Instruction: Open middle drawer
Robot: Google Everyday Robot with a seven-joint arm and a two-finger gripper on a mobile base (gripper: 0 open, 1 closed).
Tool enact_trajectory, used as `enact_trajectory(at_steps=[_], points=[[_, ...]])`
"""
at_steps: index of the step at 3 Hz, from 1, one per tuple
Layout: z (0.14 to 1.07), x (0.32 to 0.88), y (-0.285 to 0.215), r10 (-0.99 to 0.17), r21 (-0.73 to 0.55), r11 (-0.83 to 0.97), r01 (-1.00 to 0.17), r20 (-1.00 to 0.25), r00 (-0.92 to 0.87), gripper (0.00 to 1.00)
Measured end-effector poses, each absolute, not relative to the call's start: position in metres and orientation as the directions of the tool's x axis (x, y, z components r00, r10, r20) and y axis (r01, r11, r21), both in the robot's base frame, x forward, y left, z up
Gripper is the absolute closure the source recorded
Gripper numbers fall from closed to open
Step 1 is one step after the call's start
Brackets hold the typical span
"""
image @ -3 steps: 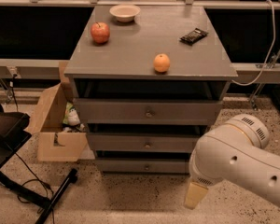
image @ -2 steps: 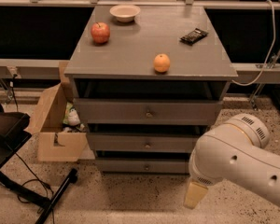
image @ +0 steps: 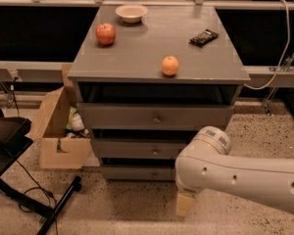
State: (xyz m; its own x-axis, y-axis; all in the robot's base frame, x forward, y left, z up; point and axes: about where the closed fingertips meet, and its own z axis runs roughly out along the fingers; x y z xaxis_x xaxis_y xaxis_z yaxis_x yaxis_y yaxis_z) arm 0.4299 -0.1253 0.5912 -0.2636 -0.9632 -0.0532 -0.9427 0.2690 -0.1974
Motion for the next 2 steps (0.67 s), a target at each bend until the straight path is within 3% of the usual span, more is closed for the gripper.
enact_trajectory(at_steps=[2], points=[[0.498, 0.481, -0.096, -0.99, -0.229, 0.14, -0.963, -0.045, -0.133, 0.0]])
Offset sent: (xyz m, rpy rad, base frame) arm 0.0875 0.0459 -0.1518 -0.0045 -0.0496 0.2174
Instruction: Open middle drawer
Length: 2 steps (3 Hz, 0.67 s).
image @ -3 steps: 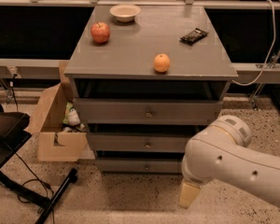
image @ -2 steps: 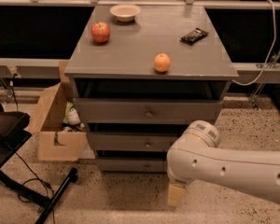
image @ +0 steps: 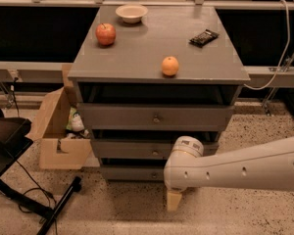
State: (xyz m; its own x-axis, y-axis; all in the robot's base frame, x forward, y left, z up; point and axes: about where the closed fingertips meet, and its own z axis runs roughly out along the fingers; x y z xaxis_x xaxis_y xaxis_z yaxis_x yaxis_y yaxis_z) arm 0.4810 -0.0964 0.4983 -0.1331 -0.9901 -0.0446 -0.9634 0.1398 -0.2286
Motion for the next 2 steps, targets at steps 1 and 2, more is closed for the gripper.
enact_trajectory(at_steps=[1, 2], points=[[0.457, 0.51, -0.094, -0.993, -0.224, 0.113, -0.968, -0.063, -0.102, 0.0], [0.426, 0.536, -0.104, -0.99, -0.207, 0.13, -0.97, -0.072, -0.117, 0.0]])
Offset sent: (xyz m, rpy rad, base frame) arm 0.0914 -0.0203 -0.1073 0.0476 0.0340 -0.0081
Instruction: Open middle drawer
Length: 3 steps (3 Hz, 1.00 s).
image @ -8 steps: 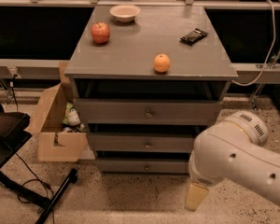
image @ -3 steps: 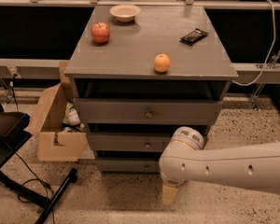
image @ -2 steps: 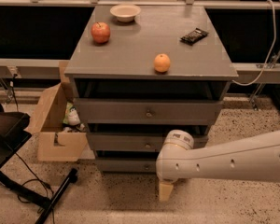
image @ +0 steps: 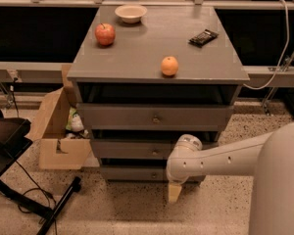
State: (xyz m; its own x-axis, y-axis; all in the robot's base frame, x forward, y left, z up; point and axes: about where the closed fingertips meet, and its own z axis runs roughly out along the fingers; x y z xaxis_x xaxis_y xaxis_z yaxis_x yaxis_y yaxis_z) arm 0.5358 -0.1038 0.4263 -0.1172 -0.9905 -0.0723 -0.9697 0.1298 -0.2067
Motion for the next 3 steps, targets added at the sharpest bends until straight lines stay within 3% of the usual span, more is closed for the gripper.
enact_trajectory(at_steps=[3], points=[[0.434, 0.585, -0.143, -0.982, -0.263, 0.187, -0.946, -0.067, -0.175, 0.0]])
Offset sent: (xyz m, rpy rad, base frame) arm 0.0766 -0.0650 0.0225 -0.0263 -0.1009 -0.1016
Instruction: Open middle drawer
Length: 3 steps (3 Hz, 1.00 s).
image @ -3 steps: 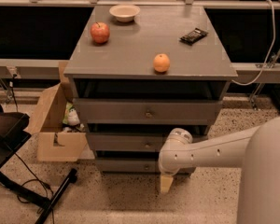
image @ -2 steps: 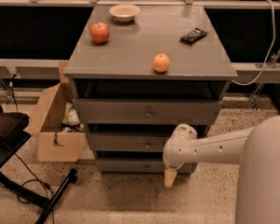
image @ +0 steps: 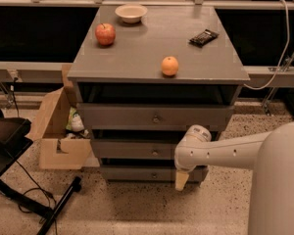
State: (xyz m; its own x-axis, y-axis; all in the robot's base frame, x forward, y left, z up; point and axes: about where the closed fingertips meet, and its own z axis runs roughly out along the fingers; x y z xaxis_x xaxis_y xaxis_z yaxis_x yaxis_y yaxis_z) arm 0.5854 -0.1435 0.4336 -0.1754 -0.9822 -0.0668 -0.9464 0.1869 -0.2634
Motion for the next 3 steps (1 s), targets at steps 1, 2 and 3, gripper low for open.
enact_trajectory(at_steps=[1, 2, 3], points=[[0.43, 0.584, -0.14, -0.983, -0.274, 0.184, -0.944, -0.058, -0.175, 0.0], [0.426, 0.599, -0.149, -0.984, -0.327, 0.174, -0.929, -0.034, -0.172, 0.0], [0.423, 0.618, -0.166, -0.986, -0.379, 0.157, -0.912, -0.007, -0.167, 0.0]])
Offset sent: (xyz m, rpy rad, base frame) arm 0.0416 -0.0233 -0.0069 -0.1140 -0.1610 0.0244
